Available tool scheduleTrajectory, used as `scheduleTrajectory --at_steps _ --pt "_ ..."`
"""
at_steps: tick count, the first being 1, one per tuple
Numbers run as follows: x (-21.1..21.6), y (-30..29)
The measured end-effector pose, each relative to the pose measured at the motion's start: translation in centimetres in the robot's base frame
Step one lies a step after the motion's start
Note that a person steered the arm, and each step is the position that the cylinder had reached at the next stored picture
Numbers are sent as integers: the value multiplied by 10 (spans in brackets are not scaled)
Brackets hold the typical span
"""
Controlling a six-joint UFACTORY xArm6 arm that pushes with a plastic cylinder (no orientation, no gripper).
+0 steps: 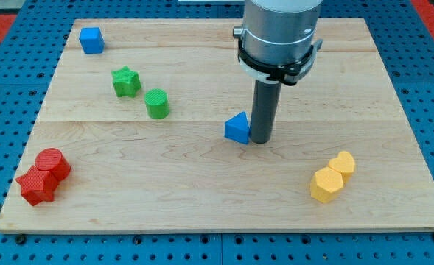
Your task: Push the blue triangle to the right of the blue cube
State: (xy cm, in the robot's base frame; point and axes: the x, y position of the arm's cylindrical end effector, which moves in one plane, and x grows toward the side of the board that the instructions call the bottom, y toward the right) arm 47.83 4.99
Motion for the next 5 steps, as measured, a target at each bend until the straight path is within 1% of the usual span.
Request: scheduleTrajectory --at_steps 1,2,3,5 --pt "-7 -43" --pt "-16 -74" --pt "-22 -84" --pt "-17 -81"
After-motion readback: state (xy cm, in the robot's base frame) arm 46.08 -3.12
